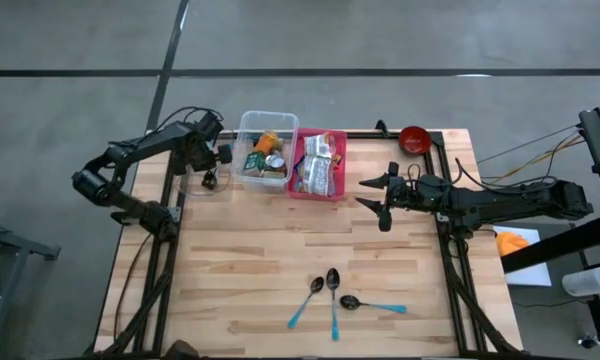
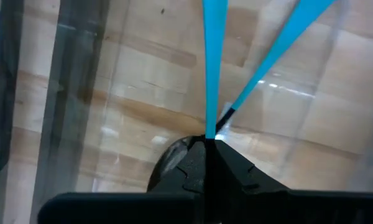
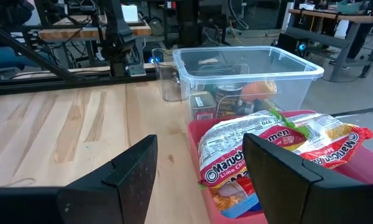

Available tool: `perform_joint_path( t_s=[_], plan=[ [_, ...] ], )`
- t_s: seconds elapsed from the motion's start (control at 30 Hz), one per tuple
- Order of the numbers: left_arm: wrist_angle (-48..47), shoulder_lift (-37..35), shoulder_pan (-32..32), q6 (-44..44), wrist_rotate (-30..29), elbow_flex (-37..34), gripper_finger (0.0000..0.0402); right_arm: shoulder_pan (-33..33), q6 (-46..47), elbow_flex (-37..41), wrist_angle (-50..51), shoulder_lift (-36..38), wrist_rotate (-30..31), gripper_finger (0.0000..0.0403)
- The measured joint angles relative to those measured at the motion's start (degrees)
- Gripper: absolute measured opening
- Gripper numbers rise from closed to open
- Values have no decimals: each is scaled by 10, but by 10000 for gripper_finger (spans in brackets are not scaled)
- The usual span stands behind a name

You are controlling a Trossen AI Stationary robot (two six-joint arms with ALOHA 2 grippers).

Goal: Pick & Place Food Item
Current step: Put the blue spoon into the left transparent bin

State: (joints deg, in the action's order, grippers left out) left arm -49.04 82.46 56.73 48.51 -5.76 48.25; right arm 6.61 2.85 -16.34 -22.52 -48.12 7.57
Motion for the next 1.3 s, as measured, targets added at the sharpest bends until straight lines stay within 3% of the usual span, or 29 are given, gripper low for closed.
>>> perform_joint_path(
  t_s=[0.3, 0.7, 1.07, 1.3],
  plan=[
    [4, 49, 1, 1, 7, 0, 67, 0, 0, 0, 0, 0, 0, 235],
    [11, 46, 1, 0, 9, 1, 148, 0, 0, 0, 0, 0, 0, 235],
    [-3, 38, 1, -5, 18, 4, 155, 0, 0, 0, 0, 0, 0, 235],
    [-2, -37, 8, -21, 35, 6, 155, 0, 0, 0, 0, 0, 0, 235]
  ],
)
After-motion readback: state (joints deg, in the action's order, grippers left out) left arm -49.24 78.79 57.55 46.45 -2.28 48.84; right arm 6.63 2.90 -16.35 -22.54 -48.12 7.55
